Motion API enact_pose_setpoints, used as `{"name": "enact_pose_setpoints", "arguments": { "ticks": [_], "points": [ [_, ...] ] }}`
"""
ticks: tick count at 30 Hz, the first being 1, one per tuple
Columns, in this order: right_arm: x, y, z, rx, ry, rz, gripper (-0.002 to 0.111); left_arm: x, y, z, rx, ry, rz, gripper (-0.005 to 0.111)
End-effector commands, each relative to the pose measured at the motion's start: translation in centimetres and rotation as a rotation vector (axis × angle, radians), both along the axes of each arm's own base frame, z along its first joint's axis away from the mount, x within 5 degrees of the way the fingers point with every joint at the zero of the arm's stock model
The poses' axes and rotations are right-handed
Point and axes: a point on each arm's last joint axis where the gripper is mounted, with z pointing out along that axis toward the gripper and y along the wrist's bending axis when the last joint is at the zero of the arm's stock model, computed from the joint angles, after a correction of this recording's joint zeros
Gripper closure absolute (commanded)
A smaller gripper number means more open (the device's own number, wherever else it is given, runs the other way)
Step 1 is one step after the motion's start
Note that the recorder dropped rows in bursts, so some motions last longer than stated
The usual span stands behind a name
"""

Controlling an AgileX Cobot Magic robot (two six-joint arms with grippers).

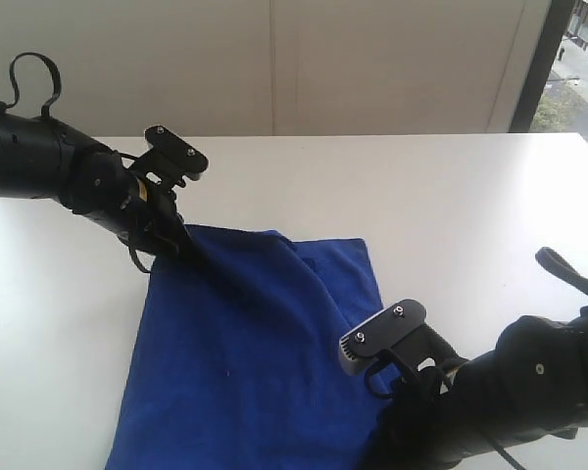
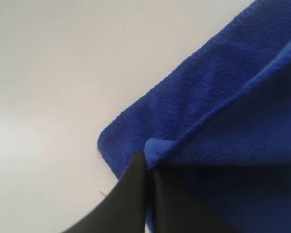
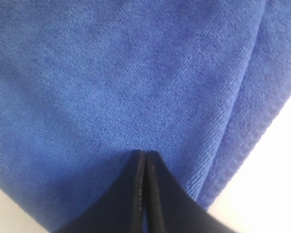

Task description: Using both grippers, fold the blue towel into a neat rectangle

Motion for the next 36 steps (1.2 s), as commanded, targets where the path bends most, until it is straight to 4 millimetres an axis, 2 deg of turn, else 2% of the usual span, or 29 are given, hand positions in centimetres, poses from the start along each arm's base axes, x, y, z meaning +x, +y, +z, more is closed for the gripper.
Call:
{"name": "enact_pose_setpoints", "arguments": {
  "ticks": [1,10,21,27,30,36],
  "points": [
    [-0.7,-0.1,-1.0,-0.025,0.078,0.027,0.108,0.5,0.1,-0.1,0.032,-0.037,-0.033,0.107],
    [-0.9,-0.1,-1.0,-0.026,0.097,0.032,0.108,0.9,-0.1,-3.1,0.079,0.003,-0.062,0.107],
    [-0.9,-0.1,-1.0,-0.026,0.097,0.032,0.108,1.2,0.1,-3.1,0.151,-0.045,-0.135,0.107],
    [-1.0,-0.1,-1.0,-0.026,0.104,0.034,0.108,1.6,0.4,-3.0,0.132,-0.069,-0.127,0.105],
    [-1.0,-0.1,-1.0,-0.026,0.104,0.034,0.108,1.9,0.9,-3.0,0.131,-0.07,-0.114,0.094],
    [-1.0,-0.1,-1.0,-0.026,0.104,0.034,0.108,2.2,1.2,-2.8,0.115,-0.089,-0.107,0.058]
  ]
}}
